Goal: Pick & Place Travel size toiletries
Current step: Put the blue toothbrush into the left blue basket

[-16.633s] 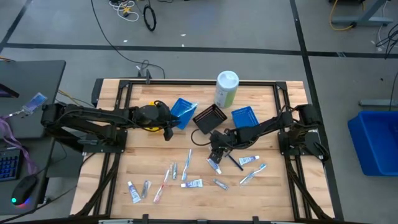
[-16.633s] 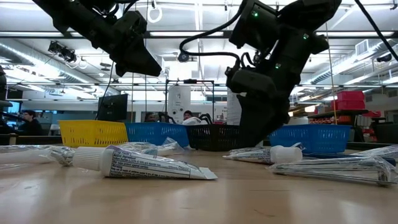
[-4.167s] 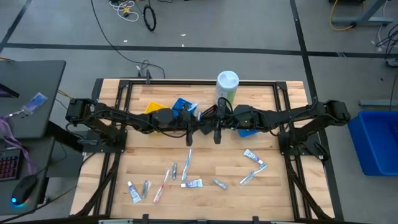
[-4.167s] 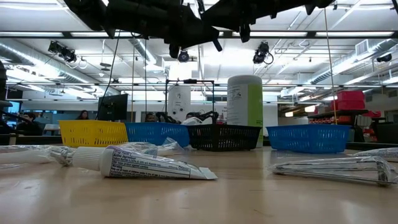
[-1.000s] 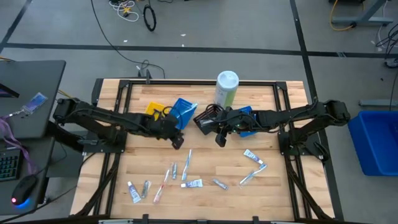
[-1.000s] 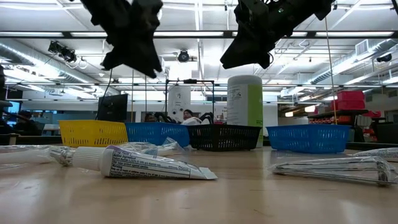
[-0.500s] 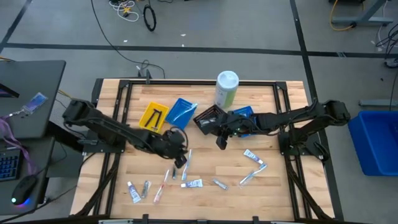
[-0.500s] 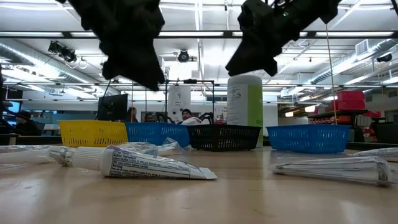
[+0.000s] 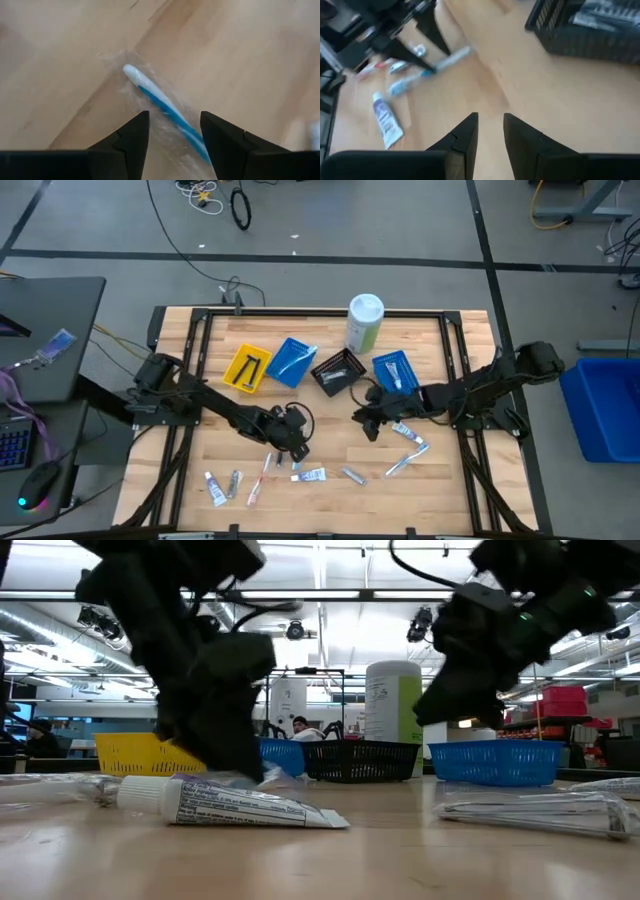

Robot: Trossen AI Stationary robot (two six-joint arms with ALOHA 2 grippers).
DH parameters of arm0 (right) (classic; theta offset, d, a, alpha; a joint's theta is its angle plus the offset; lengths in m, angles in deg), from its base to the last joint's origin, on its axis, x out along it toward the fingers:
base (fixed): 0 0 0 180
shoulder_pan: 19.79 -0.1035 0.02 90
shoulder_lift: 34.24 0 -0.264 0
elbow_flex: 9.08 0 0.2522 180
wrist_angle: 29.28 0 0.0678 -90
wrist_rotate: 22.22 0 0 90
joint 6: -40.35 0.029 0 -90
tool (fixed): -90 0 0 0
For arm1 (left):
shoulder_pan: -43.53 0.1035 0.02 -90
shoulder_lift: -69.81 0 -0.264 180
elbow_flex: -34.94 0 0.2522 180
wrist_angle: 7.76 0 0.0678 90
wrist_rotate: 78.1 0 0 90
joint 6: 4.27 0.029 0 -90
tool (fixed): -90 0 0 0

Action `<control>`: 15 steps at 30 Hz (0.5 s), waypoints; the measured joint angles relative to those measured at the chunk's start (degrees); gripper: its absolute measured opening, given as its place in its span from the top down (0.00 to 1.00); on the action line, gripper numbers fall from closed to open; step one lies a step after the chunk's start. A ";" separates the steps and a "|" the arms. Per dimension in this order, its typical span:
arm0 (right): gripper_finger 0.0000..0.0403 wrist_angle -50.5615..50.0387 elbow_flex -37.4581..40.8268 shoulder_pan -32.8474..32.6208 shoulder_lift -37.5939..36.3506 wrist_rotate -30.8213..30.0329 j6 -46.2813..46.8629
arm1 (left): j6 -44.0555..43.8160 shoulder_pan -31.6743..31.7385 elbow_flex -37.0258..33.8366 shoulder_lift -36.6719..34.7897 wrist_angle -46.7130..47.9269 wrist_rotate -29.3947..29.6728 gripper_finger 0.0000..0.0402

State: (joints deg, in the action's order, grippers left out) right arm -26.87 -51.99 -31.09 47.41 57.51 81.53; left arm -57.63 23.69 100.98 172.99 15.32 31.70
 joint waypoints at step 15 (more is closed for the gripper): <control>0.75 13.24 7.21 -0.41 -0.01 -3.23 1.49 | 0.15 0.29 0.52 1.28 -1.65 -0.37 0.83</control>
State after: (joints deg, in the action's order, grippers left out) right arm -13.64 -44.78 -31.50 47.40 54.28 83.02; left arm -57.48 23.98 101.50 174.28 13.67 31.34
